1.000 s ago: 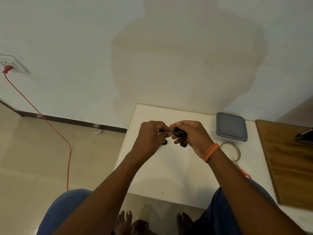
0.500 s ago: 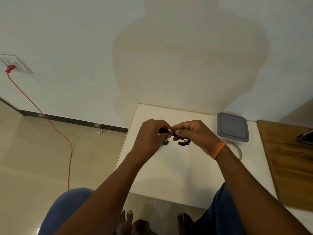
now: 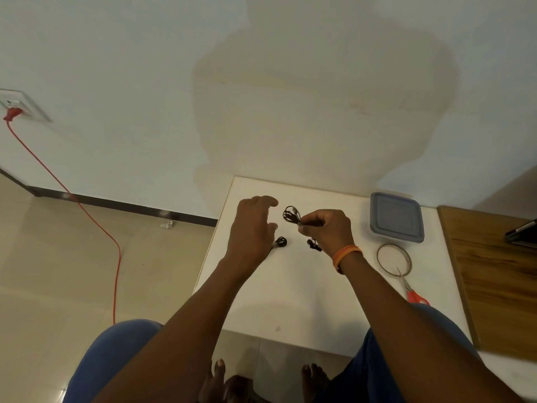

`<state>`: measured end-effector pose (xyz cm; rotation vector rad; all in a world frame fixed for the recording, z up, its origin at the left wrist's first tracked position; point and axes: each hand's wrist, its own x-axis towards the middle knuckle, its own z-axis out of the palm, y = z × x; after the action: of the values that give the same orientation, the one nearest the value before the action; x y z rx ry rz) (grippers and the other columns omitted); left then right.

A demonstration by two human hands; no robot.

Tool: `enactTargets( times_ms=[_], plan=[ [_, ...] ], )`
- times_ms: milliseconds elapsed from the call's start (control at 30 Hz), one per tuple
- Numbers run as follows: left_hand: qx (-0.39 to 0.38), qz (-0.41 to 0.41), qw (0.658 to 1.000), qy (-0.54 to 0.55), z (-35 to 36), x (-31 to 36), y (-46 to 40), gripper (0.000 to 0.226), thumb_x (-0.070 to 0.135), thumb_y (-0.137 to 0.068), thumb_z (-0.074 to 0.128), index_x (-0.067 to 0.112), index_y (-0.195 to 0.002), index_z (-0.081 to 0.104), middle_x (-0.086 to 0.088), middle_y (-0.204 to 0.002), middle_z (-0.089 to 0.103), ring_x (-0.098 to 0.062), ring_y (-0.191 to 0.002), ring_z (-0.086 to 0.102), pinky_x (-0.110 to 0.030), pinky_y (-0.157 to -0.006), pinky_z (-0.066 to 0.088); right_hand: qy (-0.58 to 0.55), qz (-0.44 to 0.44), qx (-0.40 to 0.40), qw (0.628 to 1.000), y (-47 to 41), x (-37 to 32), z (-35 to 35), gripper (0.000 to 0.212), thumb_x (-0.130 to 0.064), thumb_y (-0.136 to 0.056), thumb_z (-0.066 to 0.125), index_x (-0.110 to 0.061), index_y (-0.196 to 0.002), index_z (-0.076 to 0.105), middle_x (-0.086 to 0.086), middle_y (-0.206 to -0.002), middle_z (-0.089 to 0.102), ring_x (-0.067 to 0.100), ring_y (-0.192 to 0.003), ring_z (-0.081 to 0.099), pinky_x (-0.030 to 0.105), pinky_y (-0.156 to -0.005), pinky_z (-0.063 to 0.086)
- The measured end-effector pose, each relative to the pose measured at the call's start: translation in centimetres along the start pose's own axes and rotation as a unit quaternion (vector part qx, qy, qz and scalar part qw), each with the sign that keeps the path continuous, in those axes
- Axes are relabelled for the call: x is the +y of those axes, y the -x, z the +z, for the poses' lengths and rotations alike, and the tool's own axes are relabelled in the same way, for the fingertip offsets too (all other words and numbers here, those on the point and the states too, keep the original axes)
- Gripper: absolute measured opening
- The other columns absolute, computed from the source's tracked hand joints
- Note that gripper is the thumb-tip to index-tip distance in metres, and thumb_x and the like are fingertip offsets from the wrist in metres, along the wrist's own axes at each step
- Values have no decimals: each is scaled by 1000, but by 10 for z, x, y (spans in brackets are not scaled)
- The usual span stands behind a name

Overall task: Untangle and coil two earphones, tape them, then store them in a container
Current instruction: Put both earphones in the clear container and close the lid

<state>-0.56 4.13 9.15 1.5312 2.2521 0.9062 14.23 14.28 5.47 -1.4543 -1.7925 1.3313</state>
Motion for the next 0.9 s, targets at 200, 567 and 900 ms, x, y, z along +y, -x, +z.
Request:
enactTargets(
  times_ms=[200,567,900],
  plan=[
    [5,-40,999,20,-2,-4,-1,38,7,-87,68,14,-124,60,-2,-124,63,-20,-119,51,-22,-89,36,118,3,59,991,-11,39,25,24,-2,-71,80,-4,-94,72,11,-91,73,23,-85,67,28,-82,52],
    [-91,-32,995,17,18,-7,7,35,11,-87,69,16,-121,60,-1,-122,63,-20,-112,56,-34,-91,48,22,51,149,987,-29,36,9,30,-16,-70,85,-6,-95,73,5,-92,72,18,-85,65,25,-79,50],
    [-117,-29,992,46,29,10,12,23,15,-89,67,16,-112,65,2,-114,68,-17,-107,61,-39,-90,51,-356,311,399,786,-47,68,-88,70,-10,-83,69,-4,-141,29,21,-138,44,36,-117,56,47,-93,53]
  ],
)
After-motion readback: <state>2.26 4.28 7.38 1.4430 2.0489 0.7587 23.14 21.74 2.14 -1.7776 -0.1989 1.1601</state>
